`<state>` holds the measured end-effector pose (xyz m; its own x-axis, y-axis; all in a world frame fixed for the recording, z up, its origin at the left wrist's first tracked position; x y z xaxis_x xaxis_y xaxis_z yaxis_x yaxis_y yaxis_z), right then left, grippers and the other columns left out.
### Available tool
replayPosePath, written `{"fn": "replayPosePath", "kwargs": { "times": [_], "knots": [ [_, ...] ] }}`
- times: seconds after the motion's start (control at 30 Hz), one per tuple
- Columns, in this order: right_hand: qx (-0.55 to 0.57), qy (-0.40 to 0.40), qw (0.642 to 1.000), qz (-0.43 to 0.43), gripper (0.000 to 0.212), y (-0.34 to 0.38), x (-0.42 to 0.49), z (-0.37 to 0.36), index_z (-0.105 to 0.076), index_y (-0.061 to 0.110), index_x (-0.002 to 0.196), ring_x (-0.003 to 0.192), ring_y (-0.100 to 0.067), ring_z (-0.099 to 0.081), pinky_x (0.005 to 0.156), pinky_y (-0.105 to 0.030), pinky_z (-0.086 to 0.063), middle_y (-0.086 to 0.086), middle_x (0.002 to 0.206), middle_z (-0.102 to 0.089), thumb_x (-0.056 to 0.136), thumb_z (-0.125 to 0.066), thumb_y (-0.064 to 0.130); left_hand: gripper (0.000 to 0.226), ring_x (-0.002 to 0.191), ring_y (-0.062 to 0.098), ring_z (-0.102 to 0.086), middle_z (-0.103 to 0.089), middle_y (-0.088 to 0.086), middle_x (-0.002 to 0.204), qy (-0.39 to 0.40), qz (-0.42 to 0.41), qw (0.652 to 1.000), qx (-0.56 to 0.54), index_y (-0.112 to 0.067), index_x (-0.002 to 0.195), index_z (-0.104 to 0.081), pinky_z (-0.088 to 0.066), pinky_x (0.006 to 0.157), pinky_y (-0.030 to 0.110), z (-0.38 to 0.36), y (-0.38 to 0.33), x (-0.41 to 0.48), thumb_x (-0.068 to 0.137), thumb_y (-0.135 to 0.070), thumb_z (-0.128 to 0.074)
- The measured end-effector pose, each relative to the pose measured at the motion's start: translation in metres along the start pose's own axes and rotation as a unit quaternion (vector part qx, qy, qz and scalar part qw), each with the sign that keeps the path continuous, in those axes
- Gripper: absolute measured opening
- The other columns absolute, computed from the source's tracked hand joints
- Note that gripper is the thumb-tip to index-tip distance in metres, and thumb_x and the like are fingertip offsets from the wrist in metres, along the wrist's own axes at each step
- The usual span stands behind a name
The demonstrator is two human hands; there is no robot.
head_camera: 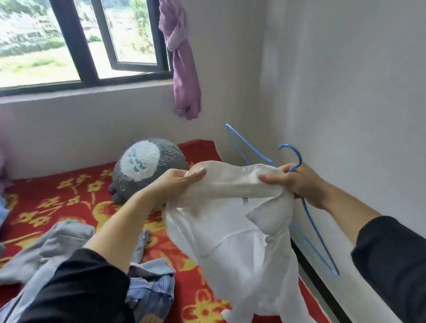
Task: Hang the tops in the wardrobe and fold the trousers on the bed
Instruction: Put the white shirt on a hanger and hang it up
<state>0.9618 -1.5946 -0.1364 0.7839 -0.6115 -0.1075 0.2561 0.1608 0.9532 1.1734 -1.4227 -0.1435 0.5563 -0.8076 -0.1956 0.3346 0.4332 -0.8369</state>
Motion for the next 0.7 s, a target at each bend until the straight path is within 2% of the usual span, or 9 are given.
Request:
{"fn": "replayPosePath", "kwargs": {
  "times": [0.07,0.1,0.23,0.33,0.4,0.47,0.53,0.6,0.7],
  "knots": [
    [-0.010,-0.030,0.999,0.021,0.043,0.016,0.006,0.008,-0.064,-0.011,0.080,0.059,-0.020,-0.052,0.047,-0.020,-0.041,-0.009,0.066,-0.055,0.077,-0.079,0.030,0.036,0.063,0.014,-0.060,-0.068,0.002,0.070,0.068,0.028,0.995,0.072,-0.018,0.073,-0.069,-0.050,0.062,0.026,0.030,-0.010,-0.012,0.074,-0.053,-0.075],
    [-0.011,-0.051,0.998,0.036,0.042,0.024,0.009,0.011,-0.064,-0.010,0.078,0.058,-0.020,-0.049,0.046,-0.020,-0.038,-0.008,0.065,-0.051,0.077,-0.080,0.029,0.037,0.067,0.017,-0.061,-0.070,0.007,0.075,0.063,0.034,0.995,0.076,-0.015,0.078,-0.070,-0.050,0.067,0.032,0.044,-0.011,-0.015,0.071,-0.050,-0.079],
    [-0.041,-0.074,0.994,0.070,0.036,0.035,0.020,0.003,-0.056,0.005,0.070,0.059,-0.020,-0.032,0.044,-0.021,-0.026,-0.009,0.068,-0.032,0.077,-0.079,0.032,0.031,0.061,0.016,-0.052,-0.060,0.007,0.076,-0.063,0.005,0.998,0.029,-0.010,0.079,-0.065,-0.045,0.062,0.028,0.069,-0.013,-0.022,0.093,-0.037,-0.059],
    [-0.066,-0.041,0.993,0.086,0.037,0.035,0.025,-0.012,-0.050,0.012,0.069,0.046,-0.012,-0.029,0.043,-0.020,-0.025,-0.002,0.055,-0.030,0.085,-0.071,0.037,0.032,0.061,0.018,-0.054,-0.060,0.007,0.077,-0.122,0.011,0.992,-0.040,-0.012,0.084,-0.064,-0.047,0.059,0.026,0.073,-0.014,-0.022,0.098,-0.036,-0.048],
    [-0.062,-0.016,0.994,0.092,0.016,0.038,0.020,-0.022,-0.061,0.029,0.098,0.038,-0.005,-0.031,0.039,-0.018,-0.027,0.007,0.048,-0.034,0.093,-0.057,0.044,0.030,0.063,0.020,-0.051,-0.056,0.007,0.075,-0.171,0.037,0.984,-0.039,-0.016,0.081,-0.062,-0.044,0.061,0.029,0.081,-0.012,-0.020,0.094,-0.040,-0.049],
    [-0.023,0.004,0.997,0.073,0.028,0.034,0.020,-0.025,-0.044,0.046,0.128,0.034,-0.003,-0.030,0.034,-0.016,-0.024,0.002,0.051,-0.035,0.100,-0.041,0.045,0.030,0.062,0.020,-0.049,-0.055,0.006,0.072,-0.204,0.059,0.977,-0.025,-0.016,0.077,-0.061,-0.042,0.061,0.028,0.085,-0.011,-0.019,0.091,-0.039,-0.050],
    [0.006,-0.002,0.998,0.059,0.031,0.029,0.019,-0.022,-0.048,0.035,0.130,0.035,-0.006,-0.028,0.034,-0.017,-0.020,-0.003,0.054,-0.032,0.103,-0.037,0.042,0.032,0.060,0.021,-0.054,-0.060,0.006,0.071,-0.219,0.080,0.972,-0.025,-0.011,0.081,-0.065,-0.046,0.062,0.027,0.083,-0.008,-0.019,0.090,-0.038,-0.050],
    [0.047,0.007,0.998,0.049,0.037,0.022,0.016,-0.016,-0.065,0.013,0.115,0.041,-0.010,-0.021,0.038,-0.020,-0.015,-0.002,0.052,-0.029,0.102,-0.042,0.038,0.035,0.060,0.020,-0.056,-0.062,0.005,0.075,-0.234,0.101,0.967,-0.018,-0.009,0.089,-0.068,-0.047,0.063,0.026,0.081,-0.001,-0.019,0.089,-0.038,-0.049],
    [0.063,0.059,0.996,0.031,0.042,0.007,0.009,-0.009,-0.070,0.002,0.098,0.047,-0.013,-0.017,0.046,-0.027,-0.011,-0.001,0.054,-0.025,0.097,-0.050,0.039,0.033,0.060,0.021,-0.054,-0.061,0.006,0.078,-0.248,0.112,0.962,-0.025,-0.008,0.089,-0.068,-0.046,0.062,0.025,0.081,0.007,-0.018,0.088,-0.034,-0.049]
  ]
}}
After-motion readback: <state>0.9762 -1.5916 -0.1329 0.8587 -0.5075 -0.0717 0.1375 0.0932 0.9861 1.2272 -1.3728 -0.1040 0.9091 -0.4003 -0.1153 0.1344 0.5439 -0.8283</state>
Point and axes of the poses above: each hand's wrist, its own x-axis towards the middle knuckle, its own z-axis out of the back of the hand, y = z × x, the point moved 4 cm from there along x, towards the middle knuckle
